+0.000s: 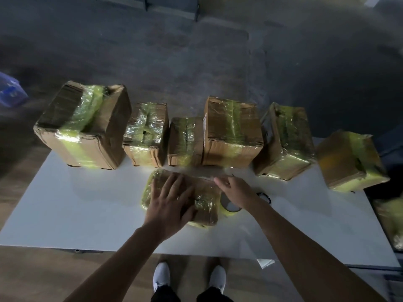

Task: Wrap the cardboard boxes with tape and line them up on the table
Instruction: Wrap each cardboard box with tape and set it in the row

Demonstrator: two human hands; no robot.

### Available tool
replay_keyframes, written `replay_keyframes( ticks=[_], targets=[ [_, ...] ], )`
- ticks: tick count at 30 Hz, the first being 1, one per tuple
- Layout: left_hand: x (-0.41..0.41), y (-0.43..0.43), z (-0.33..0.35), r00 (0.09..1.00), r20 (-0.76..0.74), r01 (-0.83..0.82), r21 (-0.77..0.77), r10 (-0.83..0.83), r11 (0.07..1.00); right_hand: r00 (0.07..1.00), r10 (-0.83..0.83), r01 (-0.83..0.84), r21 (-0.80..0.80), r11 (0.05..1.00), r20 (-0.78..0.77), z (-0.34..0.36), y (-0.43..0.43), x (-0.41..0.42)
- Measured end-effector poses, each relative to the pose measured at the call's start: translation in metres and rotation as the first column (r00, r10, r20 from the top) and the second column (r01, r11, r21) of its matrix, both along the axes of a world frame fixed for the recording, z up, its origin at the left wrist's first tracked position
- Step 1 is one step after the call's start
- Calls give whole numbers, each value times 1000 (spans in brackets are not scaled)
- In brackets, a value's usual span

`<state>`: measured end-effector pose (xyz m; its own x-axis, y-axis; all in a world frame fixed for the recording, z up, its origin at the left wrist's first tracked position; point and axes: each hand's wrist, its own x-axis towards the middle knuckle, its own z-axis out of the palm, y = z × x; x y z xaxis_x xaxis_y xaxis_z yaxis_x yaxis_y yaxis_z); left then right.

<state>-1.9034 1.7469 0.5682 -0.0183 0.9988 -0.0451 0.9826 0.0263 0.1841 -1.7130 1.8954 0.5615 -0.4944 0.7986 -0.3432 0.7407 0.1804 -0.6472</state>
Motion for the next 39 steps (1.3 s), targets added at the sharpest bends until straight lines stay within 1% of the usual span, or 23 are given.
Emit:
replay_keyframes(
  ticks=[2, 4, 6, 8, 10, 12, 13, 15, 17, 19, 21, 24, 26, 27, 29, 31, 33, 34, 36, 38, 39],
  targets=[
    [9, 4, -1, 999, -40, -5, 3, 5, 1000, 998, -56, 56, -11, 998, 0, -4, 3, 9],
    [21, 8, 1, 998, -48, -38, 9, 38, 999, 994, -106, 106, -31, 994, 0, -7, 6, 14],
    [31, 11, 3, 997, -52, -59, 8, 60, 998, 992, -126, 126, -46, 991, -10, -8, 8, 18],
    [35, 12, 2, 996, -51, -64, 42, 66, 997, 990, -137, 134, -85, 987, -32, -8, 10, 23],
    [35, 15, 0, 999, -37, -28, 128, 33, 991, 981, -179, 171, -111, 979, -74, -9, 11, 31],
    [36, 21, -1, 996, -36, 85, 161, -80, 983, 980, -182, 178, -55, 982, -76, -12, 11, 41],
    [36, 27, 0, 989, -45, 147, 130, -142, 981, 986, -161, 161, -8, 987, -38, -14, 11, 46],
    [37, 39, 1, 970, -88, 227, -1, -226, 974, 989, -120, 113, 80, 990, 88, -21, 11, 55],
    [38, 47, -1, 967, -102, 223, -113, -234, 968, 968, -125, 95, 146, 985, 215, -28, 11, 64],
    [39, 50, -2, 973, -91, 204, -110, -214, 973, 941, -180, 134, 175, 975, 285, -33, 9, 70],
    [41, 49, 1, 974, -80, 206, -59, -210, 977, 922, -215, 187, 116, 975, 321, -40, 8, 74],
    [45, 49, 3, 978, -40, 204, -26, -205, 979, 910, -231, 266, -57, 962, 343, -52, 10, 77],
    [46, 50, 3, 983, -24, 179, -38, -180, 983, 913, -249, 296, -107, 949, 323, -56, 15, 78],
    [46, 50, 2, 986, -15, 163, -39, -164, 986, 918, -243, 287, -101, 953, 313, -56, 19, 79],
    [47, 48, 2, 989, 8, 149, -18, -149, 989, 933, -244, 263, -41, 964, 265, -49, 27, 80],
    [49, 44, -1, 988, 16, 155, 19, -155, 988, 951, -277, 284, -32, 958, 136, -38, 32, 85],
    [51, 44, -3, 986, 19, 166, 40, -167, 985, 948, -317, 316, -32, 948, -13, -22, 35, 91],
    [52, 46, -3, 986, 25, 166, 34, -167, 986, 941, -329, 329, -6, 944, -73, -13, 37, 94],
    [54, 55, 1, 985, 61, 161, -6, -160, 987, 924, -345, 363, 98, 927, -167, 6, 41, 97],
    [59, 63, 6, 977, 151, 153, -15, -149, 988, 896, -353, 402, 154, 903, -268, 25, 42, 97],
    [63, 64, 9, 964, 240, 122, -3, -117, 993, 886, -342, 407, 170, 898, -314, 32, 41, 95]
  ],
)
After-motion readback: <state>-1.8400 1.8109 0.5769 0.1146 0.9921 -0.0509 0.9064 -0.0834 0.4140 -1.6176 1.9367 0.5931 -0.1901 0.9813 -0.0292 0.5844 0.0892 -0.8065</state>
